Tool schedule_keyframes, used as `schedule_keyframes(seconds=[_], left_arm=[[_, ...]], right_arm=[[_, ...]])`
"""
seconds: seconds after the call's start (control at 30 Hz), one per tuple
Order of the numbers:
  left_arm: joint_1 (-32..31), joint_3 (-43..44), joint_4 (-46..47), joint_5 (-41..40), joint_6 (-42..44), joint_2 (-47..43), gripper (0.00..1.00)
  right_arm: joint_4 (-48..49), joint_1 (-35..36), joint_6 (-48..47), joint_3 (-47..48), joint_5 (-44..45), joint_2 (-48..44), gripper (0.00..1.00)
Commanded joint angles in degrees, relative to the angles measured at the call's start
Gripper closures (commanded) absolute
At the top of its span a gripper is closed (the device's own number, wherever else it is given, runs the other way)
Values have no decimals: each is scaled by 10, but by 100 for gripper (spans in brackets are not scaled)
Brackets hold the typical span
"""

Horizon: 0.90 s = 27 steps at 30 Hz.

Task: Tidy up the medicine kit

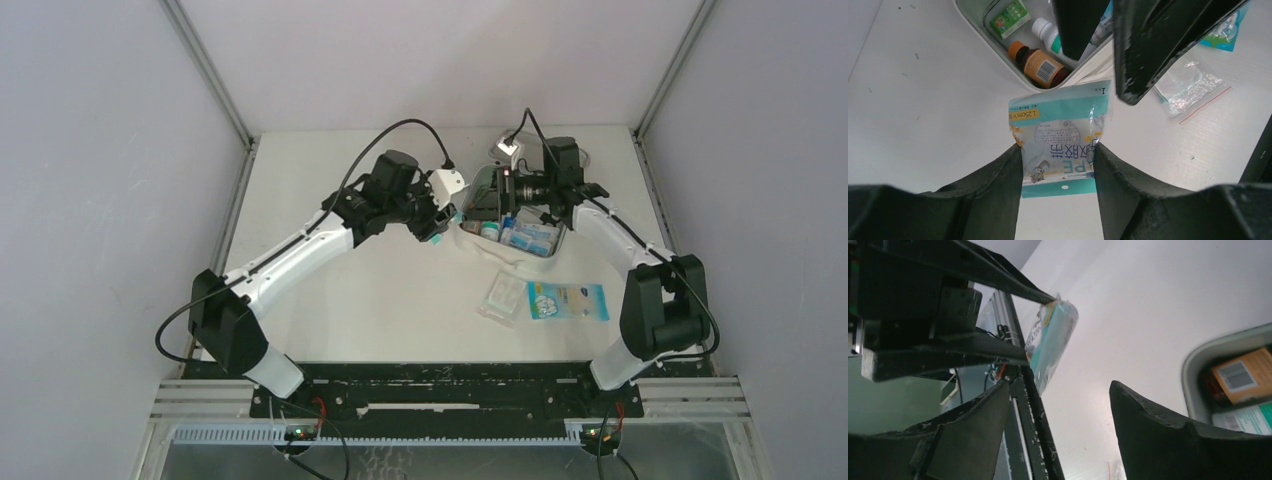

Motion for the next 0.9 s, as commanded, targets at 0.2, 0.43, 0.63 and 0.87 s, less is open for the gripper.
schedule_keyframes(seconds=[0.2,0.43,0.63,0.87], left_arm=[[-20,-5,27,6,-1,-19,44],[-22,-4,29,-15,5,-12,43],[-22,-7,34,-40,7,-12,28],[-21,-36,42,-92,28,-39,1]], right_arm=[[65,33,104,68,-46,66,39],[94,48,129,78,-69,88,59],[77,19,108,80,-69,91,79],[-41,-90,-24,72,-21,80,83]])
